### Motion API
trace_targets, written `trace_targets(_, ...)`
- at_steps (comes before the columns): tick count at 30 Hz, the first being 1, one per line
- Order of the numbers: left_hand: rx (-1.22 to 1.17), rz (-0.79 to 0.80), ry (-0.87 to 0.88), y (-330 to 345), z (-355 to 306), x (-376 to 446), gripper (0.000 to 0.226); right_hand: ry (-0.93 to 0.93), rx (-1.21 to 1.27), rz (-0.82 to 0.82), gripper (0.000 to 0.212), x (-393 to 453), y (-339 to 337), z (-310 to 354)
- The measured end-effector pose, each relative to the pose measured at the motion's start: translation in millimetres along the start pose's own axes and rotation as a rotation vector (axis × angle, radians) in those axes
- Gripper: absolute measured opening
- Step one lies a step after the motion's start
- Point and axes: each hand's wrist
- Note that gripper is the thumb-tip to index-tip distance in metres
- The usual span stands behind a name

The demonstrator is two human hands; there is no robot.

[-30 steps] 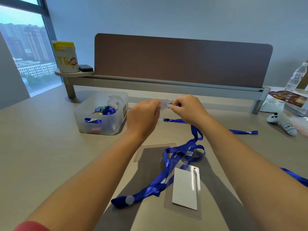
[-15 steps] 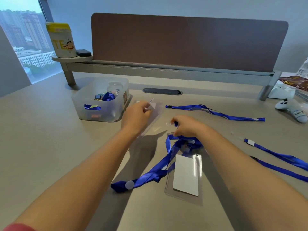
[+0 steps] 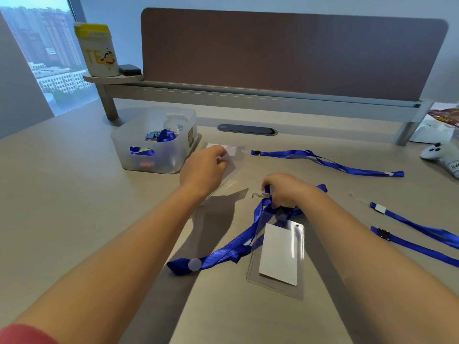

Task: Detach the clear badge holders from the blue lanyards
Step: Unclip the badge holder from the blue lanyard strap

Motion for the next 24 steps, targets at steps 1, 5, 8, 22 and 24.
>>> trace_targets(1, -0.001, -0.003, -0.006, -1, 0, 0, 0.028, 0.002, 0.005, -0.031, 0.039, 0, 1, 0)
trace_targets(5, -0.011, -0.024, -0.022, -6, 5, 5, 0.026, -0.035, 0.034, -0.158, 0.029, 1, -11, 4)
trace_targets(8, -0.061, -0.054, -0.062, -13, 7, 10, 0.023, -0.056, 0.128, -0.304, 0.011, 2, -30, 8)
trace_targets(22, -0.338, -0.301, -0.262, -106, 37, 41, 0.022, 0.004, 1.078, -0.503, 0.024, 42, -107, 81)
trace_targets(24, -0.345, -0.332, -0.254, -119, 47, 45, 0.023, 0.006, 1.055, -0.51, 0.023, 55, -113, 101)
Point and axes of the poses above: each hand's wrist, its own x-axis towards the middle knuckle, its own y-axis out of the palm, z = x × y, and after that the axes turned 8 degrees about -x, right-handed
